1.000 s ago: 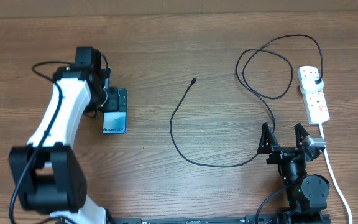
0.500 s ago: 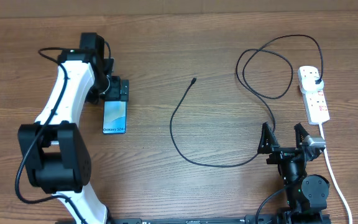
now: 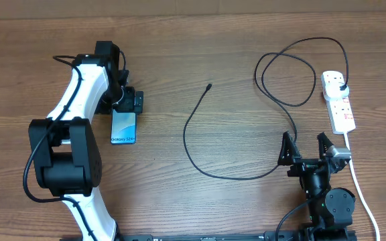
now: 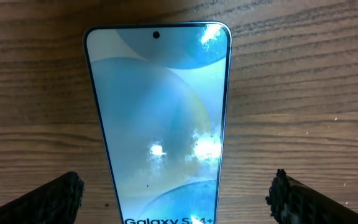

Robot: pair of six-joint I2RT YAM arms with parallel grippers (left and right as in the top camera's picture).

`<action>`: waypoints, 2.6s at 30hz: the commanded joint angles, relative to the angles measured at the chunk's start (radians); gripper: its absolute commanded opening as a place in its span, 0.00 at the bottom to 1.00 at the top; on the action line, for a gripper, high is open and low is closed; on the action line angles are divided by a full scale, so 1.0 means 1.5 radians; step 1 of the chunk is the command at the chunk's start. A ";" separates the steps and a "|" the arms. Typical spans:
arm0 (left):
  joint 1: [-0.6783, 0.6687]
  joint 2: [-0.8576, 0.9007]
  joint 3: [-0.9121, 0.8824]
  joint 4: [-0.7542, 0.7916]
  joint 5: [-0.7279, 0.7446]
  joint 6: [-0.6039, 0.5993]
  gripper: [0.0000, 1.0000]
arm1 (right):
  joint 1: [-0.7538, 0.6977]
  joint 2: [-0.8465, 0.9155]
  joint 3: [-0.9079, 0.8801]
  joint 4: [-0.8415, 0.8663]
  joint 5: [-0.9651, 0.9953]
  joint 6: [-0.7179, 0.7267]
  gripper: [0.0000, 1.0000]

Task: Plug charger to phone and switch on socket
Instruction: 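Lower the open left gripper down around the phone, then close the left gripper on the phone's top edge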

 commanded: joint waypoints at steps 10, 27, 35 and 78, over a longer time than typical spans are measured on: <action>-0.005 0.058 0.014 -0.002 -0.004 0.012 1.00 | -0.002 -0.006 -0.007 0.004 0.006 -0.002 1.00; -0.006 0.068 0.012 -0.001 -0.003 0.011 0.93 | -0.002 -0.006 -0.007 0.004 0.006 -0.002 1.00; -0.005 0.068 -0.014 0.031 -0.002 -0.001 0.92 | -0.002 -0.006 -0.007 0.004 0.006 -0.002 1.00; -0.006 0.068 -0.065 0.048 0.039 0.035 0.89 | -0.002 -0.006 -0.007 0.004 0.006 -0.002 1.00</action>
